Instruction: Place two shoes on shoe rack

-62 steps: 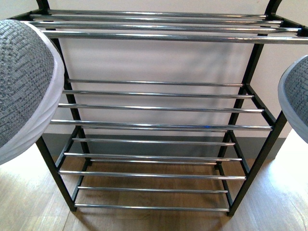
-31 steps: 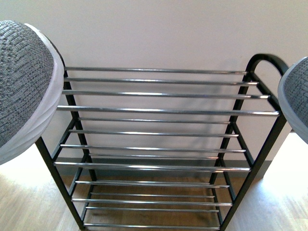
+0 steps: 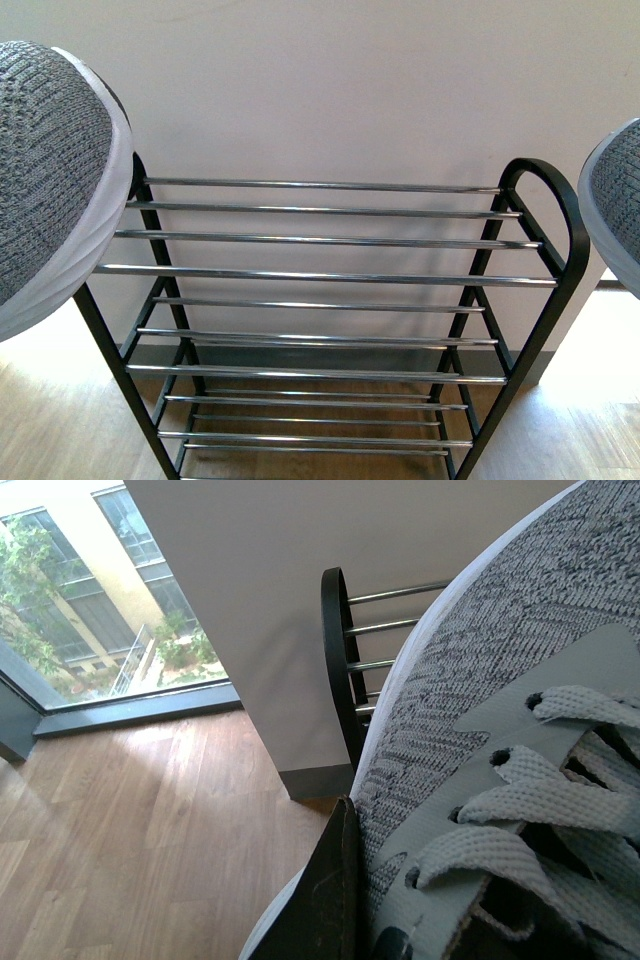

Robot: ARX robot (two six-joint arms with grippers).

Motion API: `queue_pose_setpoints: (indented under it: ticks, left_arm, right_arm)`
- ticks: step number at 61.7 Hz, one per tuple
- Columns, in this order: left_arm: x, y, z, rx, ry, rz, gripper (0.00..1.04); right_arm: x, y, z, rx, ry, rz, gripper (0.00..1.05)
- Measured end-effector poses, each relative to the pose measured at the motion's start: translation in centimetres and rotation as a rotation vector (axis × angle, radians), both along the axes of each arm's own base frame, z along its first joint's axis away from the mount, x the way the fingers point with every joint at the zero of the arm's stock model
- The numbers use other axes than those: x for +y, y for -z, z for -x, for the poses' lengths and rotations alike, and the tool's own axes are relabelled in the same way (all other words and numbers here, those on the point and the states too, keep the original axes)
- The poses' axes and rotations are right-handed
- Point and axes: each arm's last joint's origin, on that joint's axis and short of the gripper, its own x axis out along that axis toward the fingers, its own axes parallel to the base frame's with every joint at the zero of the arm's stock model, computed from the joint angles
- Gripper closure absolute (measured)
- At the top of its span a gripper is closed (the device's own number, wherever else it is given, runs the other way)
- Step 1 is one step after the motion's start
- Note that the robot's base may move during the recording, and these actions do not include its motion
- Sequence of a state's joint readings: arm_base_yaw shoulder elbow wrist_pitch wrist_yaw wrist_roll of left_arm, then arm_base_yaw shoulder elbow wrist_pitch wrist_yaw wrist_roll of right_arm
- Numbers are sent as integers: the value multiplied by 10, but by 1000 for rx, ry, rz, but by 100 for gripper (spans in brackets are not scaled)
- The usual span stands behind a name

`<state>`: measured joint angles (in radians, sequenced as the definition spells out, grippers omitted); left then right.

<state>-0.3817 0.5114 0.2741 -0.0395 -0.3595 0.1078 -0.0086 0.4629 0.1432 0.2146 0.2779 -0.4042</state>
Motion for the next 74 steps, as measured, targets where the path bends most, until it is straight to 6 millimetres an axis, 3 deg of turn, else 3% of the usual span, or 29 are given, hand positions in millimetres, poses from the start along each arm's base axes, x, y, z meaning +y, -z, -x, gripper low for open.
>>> queue_pose_setpoints:
  ticks: [48, 58, 66, 74]
  left_arm:
    - [0, 0, 0, 0, -3, -1, 103]
    - [0, 0, 0, 0, 0, 0, 103]
    - [0, 0, 0, 0, 0, 0, 103]
    - [0, 0, 0, 0, 0, 0, 103]
  right_arm:
    - [0, 0, 0, -1, -5, -1, 103]
    - [1, 1, -3, -1, -155, -176, 103]
    - [16, -17, -14, 6, -215, -215, 103]
    - [35, -55, -35, -34, -253, -240, 103]
